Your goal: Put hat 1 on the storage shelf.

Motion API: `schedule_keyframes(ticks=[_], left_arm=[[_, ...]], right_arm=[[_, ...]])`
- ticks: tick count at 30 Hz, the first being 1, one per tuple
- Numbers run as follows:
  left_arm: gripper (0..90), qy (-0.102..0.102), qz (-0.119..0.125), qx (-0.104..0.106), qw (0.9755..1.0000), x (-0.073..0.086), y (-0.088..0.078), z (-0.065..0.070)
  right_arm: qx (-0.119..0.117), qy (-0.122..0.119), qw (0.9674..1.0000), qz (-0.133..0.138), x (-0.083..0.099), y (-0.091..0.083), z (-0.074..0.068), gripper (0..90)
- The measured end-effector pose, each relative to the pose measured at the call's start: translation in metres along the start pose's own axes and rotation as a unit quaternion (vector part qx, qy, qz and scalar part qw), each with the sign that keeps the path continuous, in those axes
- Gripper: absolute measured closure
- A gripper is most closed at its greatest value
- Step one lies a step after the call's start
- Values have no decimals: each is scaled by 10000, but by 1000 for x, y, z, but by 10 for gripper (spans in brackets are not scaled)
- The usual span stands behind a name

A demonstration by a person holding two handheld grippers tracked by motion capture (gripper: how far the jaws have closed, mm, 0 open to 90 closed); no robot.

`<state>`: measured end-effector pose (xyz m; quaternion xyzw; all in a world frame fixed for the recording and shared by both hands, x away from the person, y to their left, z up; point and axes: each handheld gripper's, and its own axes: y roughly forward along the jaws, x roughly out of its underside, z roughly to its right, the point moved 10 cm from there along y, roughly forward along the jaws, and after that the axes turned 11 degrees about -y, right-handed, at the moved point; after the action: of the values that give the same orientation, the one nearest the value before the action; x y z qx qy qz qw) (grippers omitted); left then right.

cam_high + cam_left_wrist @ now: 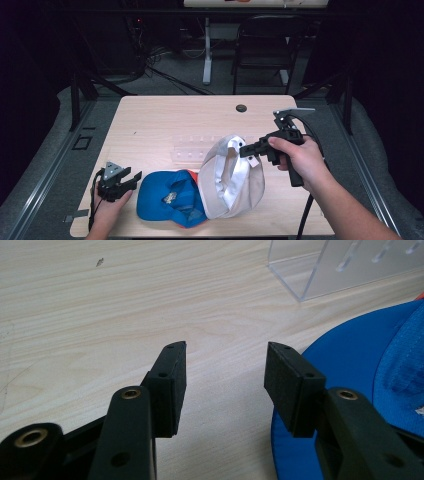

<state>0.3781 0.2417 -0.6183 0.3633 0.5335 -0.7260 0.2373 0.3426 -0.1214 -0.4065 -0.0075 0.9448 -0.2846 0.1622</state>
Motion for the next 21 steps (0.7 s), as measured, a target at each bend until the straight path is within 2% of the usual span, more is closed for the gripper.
schedule_keyframes(ticks=[6, 9, 12, 17, 21], left_arm=[[519, 13, -12, 5, 10000, 0, -1, 1], [518, 57, -59, 28, 10000, 0, -2, 3], [516, 82, -4, 37, 10000, 0, -1, 5], [513, 72, -5, 45, 10000, 0, -1, 6], [510, 67, 1, 62, 10000, 0, -1, 6]], right_arm=[[-61, -37, 9995, 323, -13, -18, -10, 818], [-89, -11, 9988, 489, -20, -25, -9, 817], [-134, 52, 9978, 641, -28, -30, -8, 817], [-256, 146, 9960, 842, -42, -33, -8, 817], [-337, 167, 9953, 897, -52, -32, -11, 817]])
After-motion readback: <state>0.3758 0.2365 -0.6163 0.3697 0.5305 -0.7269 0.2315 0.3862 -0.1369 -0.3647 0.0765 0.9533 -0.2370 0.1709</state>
